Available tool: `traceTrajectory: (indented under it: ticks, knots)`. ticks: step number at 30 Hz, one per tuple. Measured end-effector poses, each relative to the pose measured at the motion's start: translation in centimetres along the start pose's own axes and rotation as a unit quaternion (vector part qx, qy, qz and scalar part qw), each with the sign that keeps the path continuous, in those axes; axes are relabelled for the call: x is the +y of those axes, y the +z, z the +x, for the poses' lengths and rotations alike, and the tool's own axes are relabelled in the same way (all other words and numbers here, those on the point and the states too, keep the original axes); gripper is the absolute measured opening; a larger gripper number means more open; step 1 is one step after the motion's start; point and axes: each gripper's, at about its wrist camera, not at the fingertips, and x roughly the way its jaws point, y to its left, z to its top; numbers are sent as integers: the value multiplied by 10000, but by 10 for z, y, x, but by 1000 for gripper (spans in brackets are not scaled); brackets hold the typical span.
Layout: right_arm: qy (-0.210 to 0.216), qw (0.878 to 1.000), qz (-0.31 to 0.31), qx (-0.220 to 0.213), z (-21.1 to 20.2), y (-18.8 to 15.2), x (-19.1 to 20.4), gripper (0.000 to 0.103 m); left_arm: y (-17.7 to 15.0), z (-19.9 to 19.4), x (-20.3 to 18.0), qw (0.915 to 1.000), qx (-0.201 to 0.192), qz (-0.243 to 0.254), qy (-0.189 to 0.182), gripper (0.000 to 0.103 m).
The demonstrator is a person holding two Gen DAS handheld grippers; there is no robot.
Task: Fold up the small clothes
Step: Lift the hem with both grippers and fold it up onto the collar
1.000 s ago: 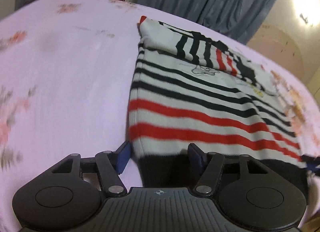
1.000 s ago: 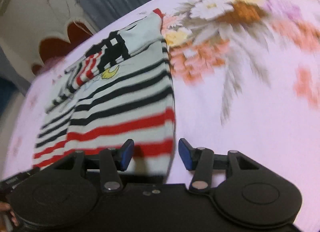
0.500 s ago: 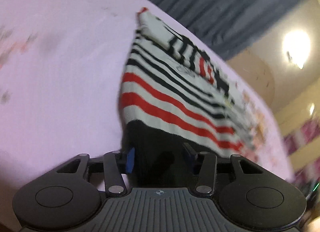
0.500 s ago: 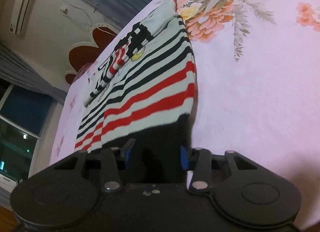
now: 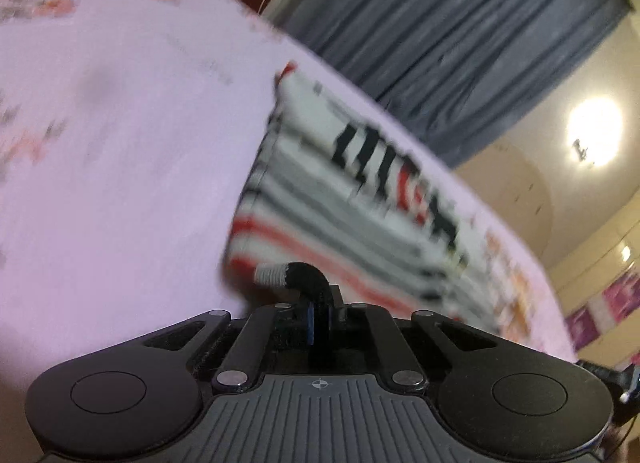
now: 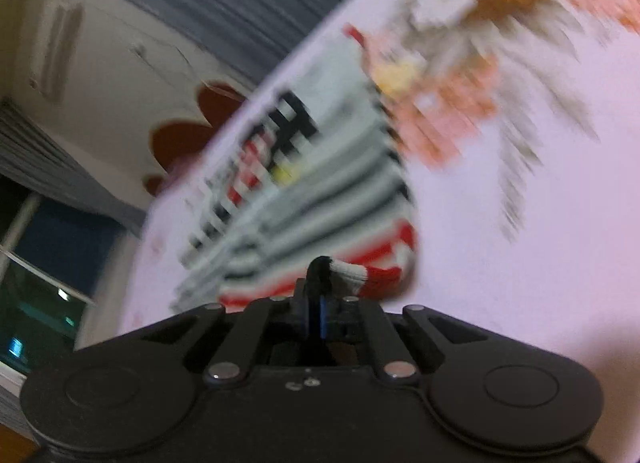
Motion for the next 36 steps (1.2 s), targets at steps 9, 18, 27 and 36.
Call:
traceTrajectory:
  ticks: [9, 18, 27, 36]
  knots:
    - [79, 9984, 85, -558, 59, 109, 27, 5, 122, 83, -45, 9986, -378, 164, -321, 5]
    - [-326, 9965, 704, -314, 163, 186, -1, 5, 189, 213, -46, 9992, 333, 237, 33, 5]
    - [-79, 9942, 900, -575, 219, 214, -21, 39, 208, 260, -34, 9949, 194, -169, -977, 61]
    - [-764, 9918, -736, -712, 191, 216, 6, 39, 211, 251, -57, 9853, 270, 1651, -342, 65]
